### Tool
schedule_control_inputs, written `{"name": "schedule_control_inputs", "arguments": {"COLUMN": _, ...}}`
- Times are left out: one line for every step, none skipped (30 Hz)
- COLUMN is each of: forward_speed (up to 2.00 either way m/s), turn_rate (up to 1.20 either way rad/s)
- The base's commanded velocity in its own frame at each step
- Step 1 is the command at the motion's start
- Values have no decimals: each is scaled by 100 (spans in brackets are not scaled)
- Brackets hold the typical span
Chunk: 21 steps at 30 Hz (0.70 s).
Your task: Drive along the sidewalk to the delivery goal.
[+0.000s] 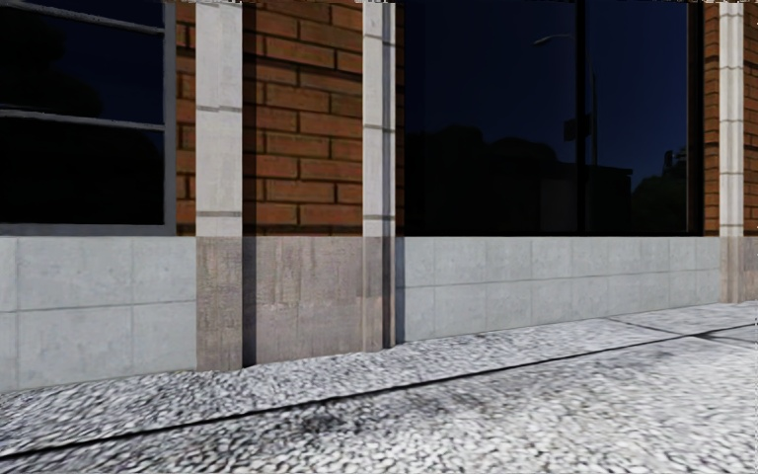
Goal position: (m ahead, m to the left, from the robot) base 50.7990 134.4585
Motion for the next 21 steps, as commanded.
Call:
{"name": "schedule_control_inputs", "arguments": {"forward_speed": 65, "turn_rate": 69}}
{"name": "schedule_control_inputs", "arguments": {"forward_speed": 65, "turn_rate": 69}}
{"name": "schedule_control_inputs", "arguments": {"forward_speed": 65, "turn_rate": 69}}
{"name": "schedule_control_inputs", "arguments": {"forward_speed": 66, "turn_rate": 69}}
{"name": "schedule_control_inputs", "arguments": {"forward_speed": 67, "turn_rate": 69}}
{"name": "schedule_control_inputs", "arguments": {"forward_speed": 67, "turn_rate": 69}}
{"name": "schedule_control_inputs", "arguments": {"forward_speed": 69, "turn_rate": 69}}
{"name": "schedule_control_inputs", "arguments": {"forward_speed": 71, "turn_rate": 69}}
{"name": "schedule_control_inputs", "arguments": {"forward_speed": 73, "turn_rate": 71}}
{"name": "schedule_control_inputs", "arguments": {"forward_speed": 74, "turn_rate": 75}}
{"name": "schedule_control_inputs", "arguments": {"forward_speed": 74, "turn_rate": 75}}
{"name": "schedule_control_inputs", "arguments": {"forward_speed": 74, "turn_rate": 76}}
{"name": "schedule_control_inputs", "arguments": {"forward_speed": 74, "turn_rate": 76}}
{"name": "schedule_control_inputs", "arguments": {"forward_speed": 78, "turn_rate": 76}}
{"name": "schedule_control_inputs", "arguments": {"forward_speed": 78, "turn_rate": 76}}
{"name": "schedule_control_inputs", "arguments": {"forward_speed": 82, "turn_rate": 77}}
{"name": "schedule_control_inputs", "arguments": {"forward_speed": 84, "turn_rate": 79}}
{"name": "schedule_control_inputs", "arguments": {"forward_speed": 85, "turn_rate": 80}}
{"name": "schedule_control_inputs", "arguments": {"forward_speed": 85, "turn_rate": 80}}
{"name": "schedule_control_inputs", "arguments": {"forward_speed": 85, "turn_rate": 81}}
{"name": "schedule_control_inputs", "arguments": {"forward_speed": 86, "turn_rate": 82}}
